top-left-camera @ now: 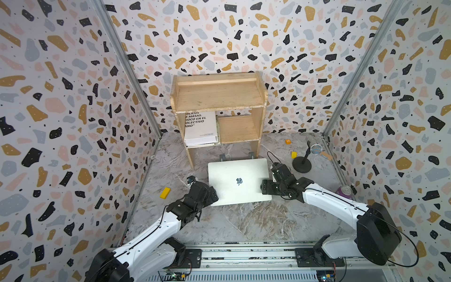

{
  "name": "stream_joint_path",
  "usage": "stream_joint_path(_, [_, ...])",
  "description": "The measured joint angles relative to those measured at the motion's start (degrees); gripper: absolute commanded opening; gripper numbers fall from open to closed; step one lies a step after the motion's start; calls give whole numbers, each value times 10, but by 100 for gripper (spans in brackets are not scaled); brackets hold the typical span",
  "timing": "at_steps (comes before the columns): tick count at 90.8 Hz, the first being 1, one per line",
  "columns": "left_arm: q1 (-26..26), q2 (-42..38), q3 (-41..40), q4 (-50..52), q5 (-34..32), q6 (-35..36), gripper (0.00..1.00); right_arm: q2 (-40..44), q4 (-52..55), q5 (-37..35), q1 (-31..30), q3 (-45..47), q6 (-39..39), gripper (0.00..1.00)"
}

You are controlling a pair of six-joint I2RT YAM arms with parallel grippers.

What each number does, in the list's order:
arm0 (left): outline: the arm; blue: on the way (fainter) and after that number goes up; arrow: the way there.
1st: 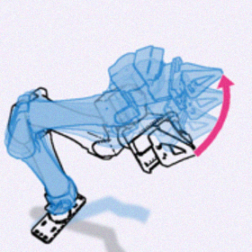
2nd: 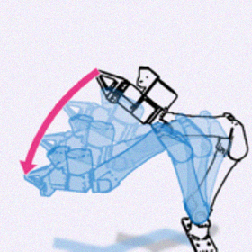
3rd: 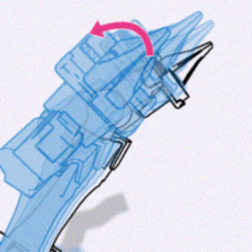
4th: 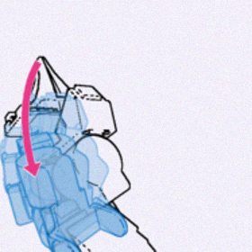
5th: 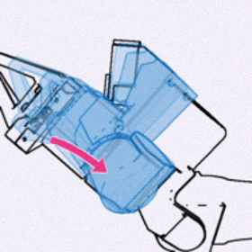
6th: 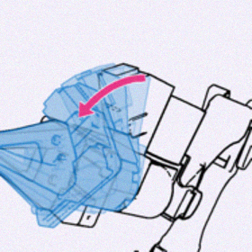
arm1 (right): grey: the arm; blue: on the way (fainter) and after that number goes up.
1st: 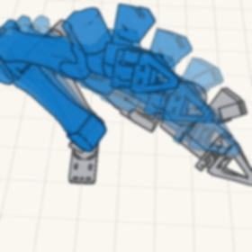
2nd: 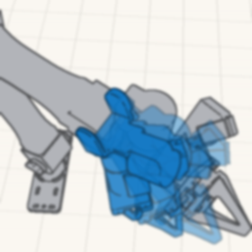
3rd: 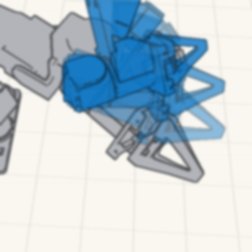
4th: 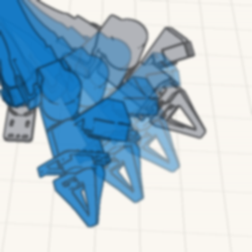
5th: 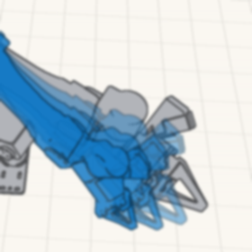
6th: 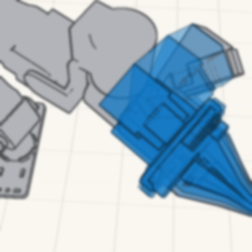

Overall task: Close the laptop lid and set it aside
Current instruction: Close the lid of the laptop.

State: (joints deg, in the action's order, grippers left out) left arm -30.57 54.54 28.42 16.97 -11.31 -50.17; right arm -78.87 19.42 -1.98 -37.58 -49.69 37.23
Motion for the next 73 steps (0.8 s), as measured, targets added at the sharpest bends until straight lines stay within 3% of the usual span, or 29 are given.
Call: stream_joint_path(73, [0,44,-5,-40,-4,0,100,-38,-22,7,0,-3,-1,84])
